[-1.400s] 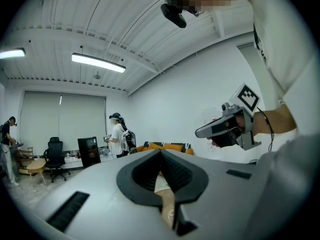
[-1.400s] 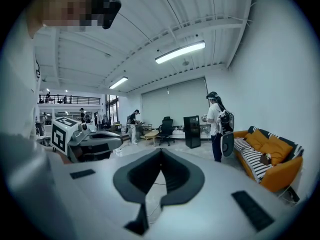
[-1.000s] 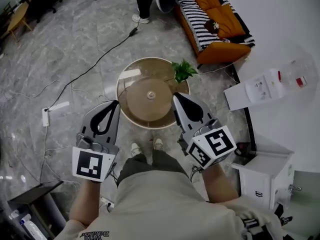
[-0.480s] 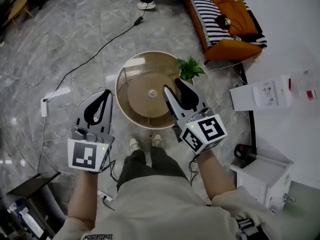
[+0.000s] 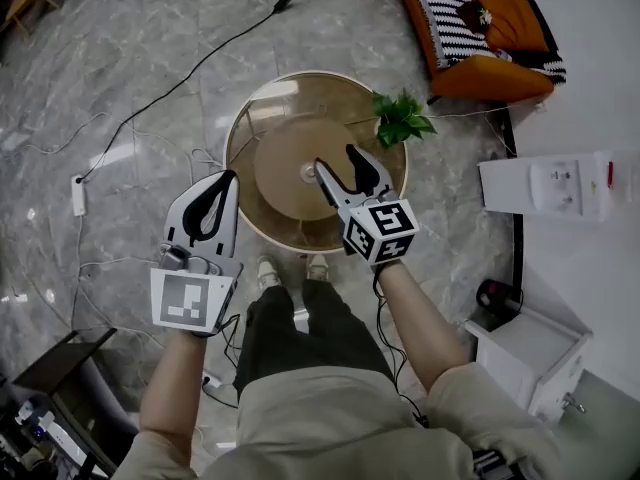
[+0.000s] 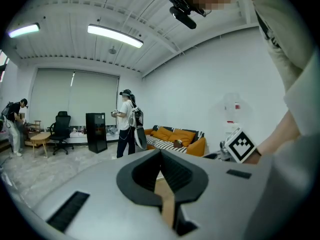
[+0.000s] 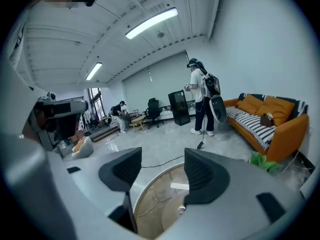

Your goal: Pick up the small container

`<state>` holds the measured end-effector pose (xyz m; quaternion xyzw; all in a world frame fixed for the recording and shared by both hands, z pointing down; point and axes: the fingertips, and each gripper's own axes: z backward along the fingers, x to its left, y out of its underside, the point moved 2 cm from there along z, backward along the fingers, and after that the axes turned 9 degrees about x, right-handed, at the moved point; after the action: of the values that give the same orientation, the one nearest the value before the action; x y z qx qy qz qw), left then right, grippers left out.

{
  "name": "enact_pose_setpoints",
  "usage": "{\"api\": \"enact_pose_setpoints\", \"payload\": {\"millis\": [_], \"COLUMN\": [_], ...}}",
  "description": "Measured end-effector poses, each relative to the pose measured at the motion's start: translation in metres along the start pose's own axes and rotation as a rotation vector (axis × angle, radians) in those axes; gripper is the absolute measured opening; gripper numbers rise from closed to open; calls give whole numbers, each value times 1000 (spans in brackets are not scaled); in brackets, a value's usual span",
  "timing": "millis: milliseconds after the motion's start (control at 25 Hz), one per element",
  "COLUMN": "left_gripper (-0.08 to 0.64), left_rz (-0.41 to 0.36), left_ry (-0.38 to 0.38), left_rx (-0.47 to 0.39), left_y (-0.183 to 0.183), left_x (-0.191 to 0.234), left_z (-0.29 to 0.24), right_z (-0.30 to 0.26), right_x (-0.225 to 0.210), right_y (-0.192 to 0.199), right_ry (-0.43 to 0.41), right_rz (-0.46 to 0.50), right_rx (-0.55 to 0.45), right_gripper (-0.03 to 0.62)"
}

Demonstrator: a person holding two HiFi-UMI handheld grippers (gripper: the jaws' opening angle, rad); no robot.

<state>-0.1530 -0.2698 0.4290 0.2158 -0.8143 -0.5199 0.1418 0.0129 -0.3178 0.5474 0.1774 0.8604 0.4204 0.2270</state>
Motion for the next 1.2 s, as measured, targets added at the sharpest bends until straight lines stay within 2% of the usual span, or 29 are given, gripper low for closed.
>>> {"api": "enact_pose_setpoints", "payload": {"millis": [320, 480, 600, 880, 1080, 1200], "left_gripper": [5, 5, 5, 5, 5, 5], "left_rz": [29, 57, 64, 135, 138, 137], "left_ry": [39, 63, 82, 102, 108, 114], "left_rx": [104, 161, 189, 247, 273, 281], "left_y": [110, 164, 197, 255, 277, 284], "left_x": [-13, -21, -28, -30, -31, -34], "left_z": [-66, -98, -118, -146, -155, -156], "right_z": [-87, -125, -150, -191, -204, -213], "right_x": [-45, -60, -69, -77, -70, -71], "right_y": [124, 175, 207, 246, 256, 267], "right_ry": [24, 51, 60, 17, -19, -4], "right_rz": [-18, -35, -11, 47, 93, 103], "right_rx": [100, 140, 156, 151, 159, 183], "right_gripper": [266, 288, 309, 328, 334, 336]}}
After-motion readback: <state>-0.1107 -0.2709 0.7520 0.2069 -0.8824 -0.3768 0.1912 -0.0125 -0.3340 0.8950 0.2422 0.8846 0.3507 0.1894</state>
